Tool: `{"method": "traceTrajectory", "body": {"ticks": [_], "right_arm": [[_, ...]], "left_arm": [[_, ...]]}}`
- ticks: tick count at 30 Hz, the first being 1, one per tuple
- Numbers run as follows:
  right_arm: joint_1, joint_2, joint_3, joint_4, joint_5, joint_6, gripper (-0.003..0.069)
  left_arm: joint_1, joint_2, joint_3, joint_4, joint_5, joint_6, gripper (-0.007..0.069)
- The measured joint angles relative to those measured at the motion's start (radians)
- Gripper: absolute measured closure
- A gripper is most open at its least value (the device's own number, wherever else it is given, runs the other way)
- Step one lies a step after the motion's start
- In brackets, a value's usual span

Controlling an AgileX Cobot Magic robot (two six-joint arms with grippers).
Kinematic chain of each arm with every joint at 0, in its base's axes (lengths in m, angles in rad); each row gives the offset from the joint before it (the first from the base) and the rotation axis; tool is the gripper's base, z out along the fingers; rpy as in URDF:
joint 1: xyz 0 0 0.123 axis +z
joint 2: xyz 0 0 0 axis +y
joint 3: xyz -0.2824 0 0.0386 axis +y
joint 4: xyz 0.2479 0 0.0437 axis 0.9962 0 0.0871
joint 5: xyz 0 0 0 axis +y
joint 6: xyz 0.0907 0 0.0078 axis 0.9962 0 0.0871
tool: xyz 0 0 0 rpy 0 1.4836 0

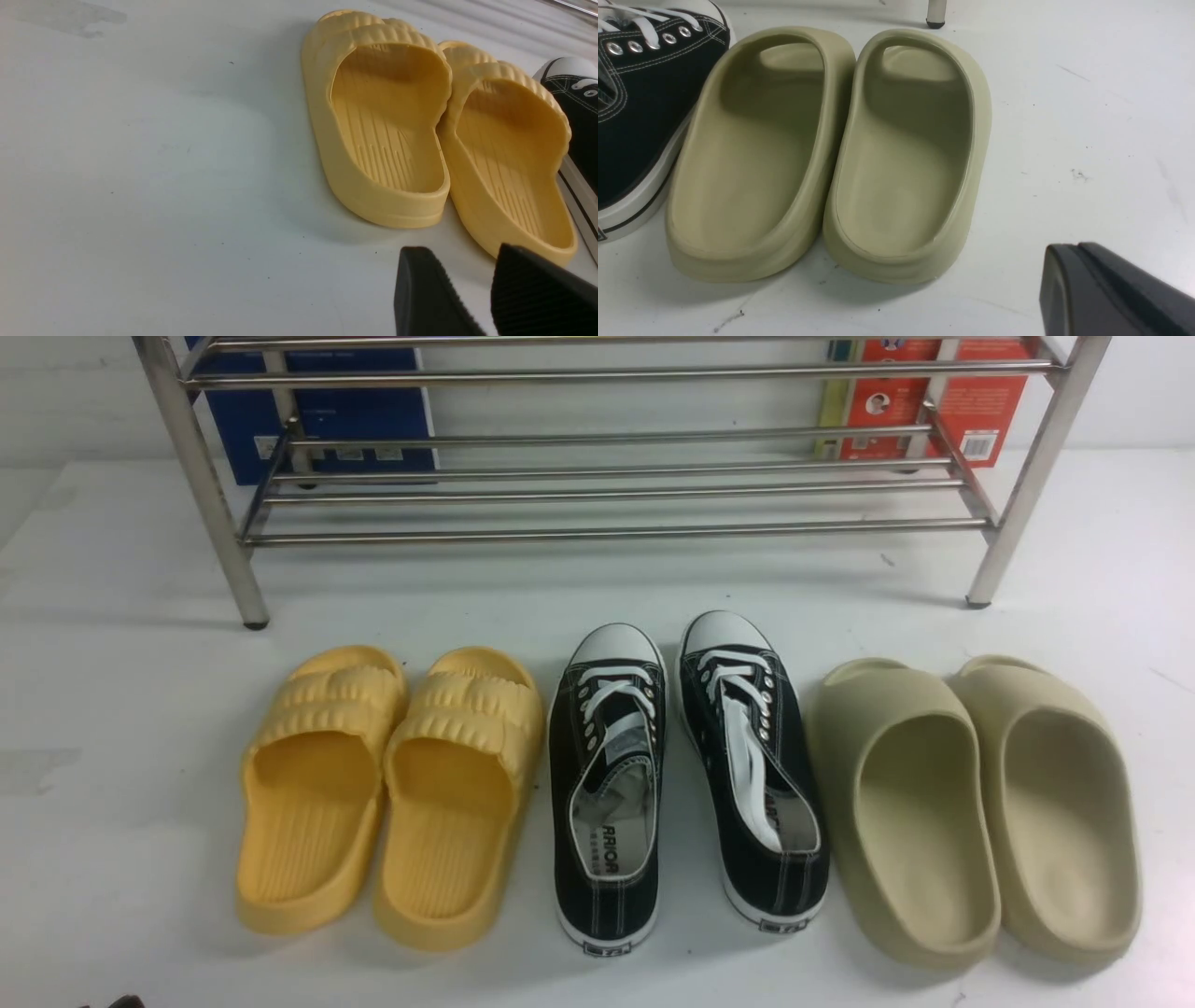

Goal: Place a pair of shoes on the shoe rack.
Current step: Use the left arm to grab the shoe closest to it

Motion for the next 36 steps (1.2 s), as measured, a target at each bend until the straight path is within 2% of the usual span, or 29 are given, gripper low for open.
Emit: {"method": "traceTrajectory", "body": {"ticks": [7,14,16,18,20,21,24,25,26,32,36], "right_arm": [[0.000,0.000,0.000,0.000,0.000,0.000,0.0612],[0.000,0.000,0.000,0.000,0.000,0.000,0.0612],[0.000,0.000,0.000,0.000,0.000,0.000,0.0611],[0.000,0.000,0.000,0.000,0.000,0.000,0.0610],[0.000,0.000,0.000,0.000,0.000,0.000,0.0608],[0.000,0.000,0.000,0.000,0.000,0.000,0.0608],[0.000,0.000,0.000,0.000,0.000,0.000,0.0604],[0.000,0.000,0.000,0.000,0.000,0.000,0.0603],[0.000,0.000,0.000,0.000,0.000,0.000,0.0601],[0.000,0.000,0.000,0.000,0.000,0.000,0.0598],[0.000,0.000,0.000,0.000,0.000,0.000,0.0590]], "left_arm": [[0.000,0.000,0.000,-0.017,-0.022,-0.003,0.0389],[0.000,0.000,0.000,-0.486,-0.266,-0.116,0.0387],[0.000,0.000,0.000,-0.583,-0.321,-0.120,0.0387],[0.000,0.000,0.000,-0.619,-0.341,-0.120,0.0394],[0.000,0.000,-0.029,-0.647,-0.294,-0.106,0.0446],[0.000,0.000,-0.040,-0.647,-0.277,-0.100,0.0459],[0.000,0.083,-0.210,-0.606,-0.077,-0.024,0.0603],[0.000,0.083,-0.210,-0.606,-0.062,-0.021,0.0603],[0.000,0.170,-0.305,-0.563,0.056,0.002,0.0638],[0.000,0.584,-0.635,-0.352,0.443,0.057,0.0638],[-0.034,0.807,-0.755,-0.273,0.506,0.120,0.0638]]}}
